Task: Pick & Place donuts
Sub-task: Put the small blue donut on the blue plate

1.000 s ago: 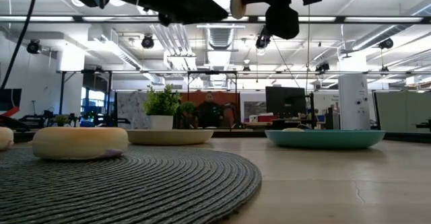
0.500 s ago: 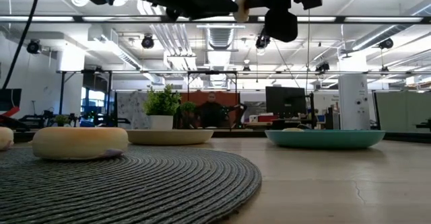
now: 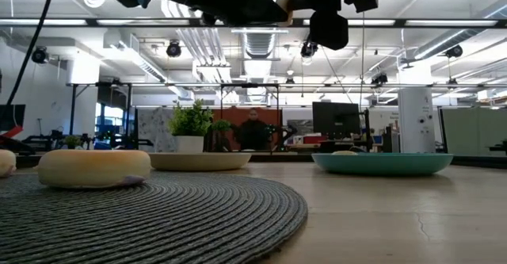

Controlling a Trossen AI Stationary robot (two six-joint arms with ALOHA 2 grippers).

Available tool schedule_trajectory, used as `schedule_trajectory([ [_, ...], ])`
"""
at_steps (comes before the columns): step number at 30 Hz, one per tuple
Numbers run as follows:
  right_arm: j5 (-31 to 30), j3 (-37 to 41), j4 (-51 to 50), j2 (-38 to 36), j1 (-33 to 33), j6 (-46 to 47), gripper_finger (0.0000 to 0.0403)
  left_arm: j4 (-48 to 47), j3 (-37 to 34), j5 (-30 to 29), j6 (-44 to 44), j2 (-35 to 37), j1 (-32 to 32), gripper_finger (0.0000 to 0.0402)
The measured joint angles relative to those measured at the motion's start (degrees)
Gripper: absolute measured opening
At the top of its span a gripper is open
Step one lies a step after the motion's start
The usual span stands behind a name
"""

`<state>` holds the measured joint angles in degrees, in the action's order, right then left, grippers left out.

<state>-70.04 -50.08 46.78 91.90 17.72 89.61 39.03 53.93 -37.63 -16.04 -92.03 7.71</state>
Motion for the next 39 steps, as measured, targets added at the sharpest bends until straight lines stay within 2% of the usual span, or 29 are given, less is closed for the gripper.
schedule_trajectory([
  [6,0.01,0.15,0.00,0.00,-0.01,-0.04,0.0013,-0.57,0.79,0.07,-1.15,-0.23,-0.23,0.0123],
  [12,-0.04,0.73,-0.39,0.00,0.00,-0.54,0.0013,-1.99,0.81,0.42,-3.82,-0.23,-0.62,0.0052],
  [16,-0.30,0.86,-1.28,-0.33,0.34,-5.20,0.0013,-3.66,0.82,0.89,-5.13,-0.23,-0.88,0.0008],
  [21,0.03,1.05,-7.93,-3.98,1.17,-13.29,0.0013,-3.58,0.79,1.55,-5.10,-0.30,-1.45,0.0002],
  [26,-0.84,0.76,-25.24,-11.68,2.06,-15.85,0.0013,-6.35,0.38,1.75,-4.84,-0.49,-2.34,0.0002],
  [31,4.01,0.30,-41.36,-18.63,2.47,-16.37,0.0016,-7.84,0.38,3.93,-2.66,-1.08,-4.41,0.0001],
  [34,8.20,-0.99,-45.28,-22.34,2.50,-18.49,0.0042,-8.47,0.86,8.31,-2.33,-3.20,-5.91,0.0001],
  [39,14.89,-3.57,-50.21,-24.88,2.38,-23.88,0.0121,-8.25,4.43,16.05,-4.93,-9.45,-6.65,0.0001],
])
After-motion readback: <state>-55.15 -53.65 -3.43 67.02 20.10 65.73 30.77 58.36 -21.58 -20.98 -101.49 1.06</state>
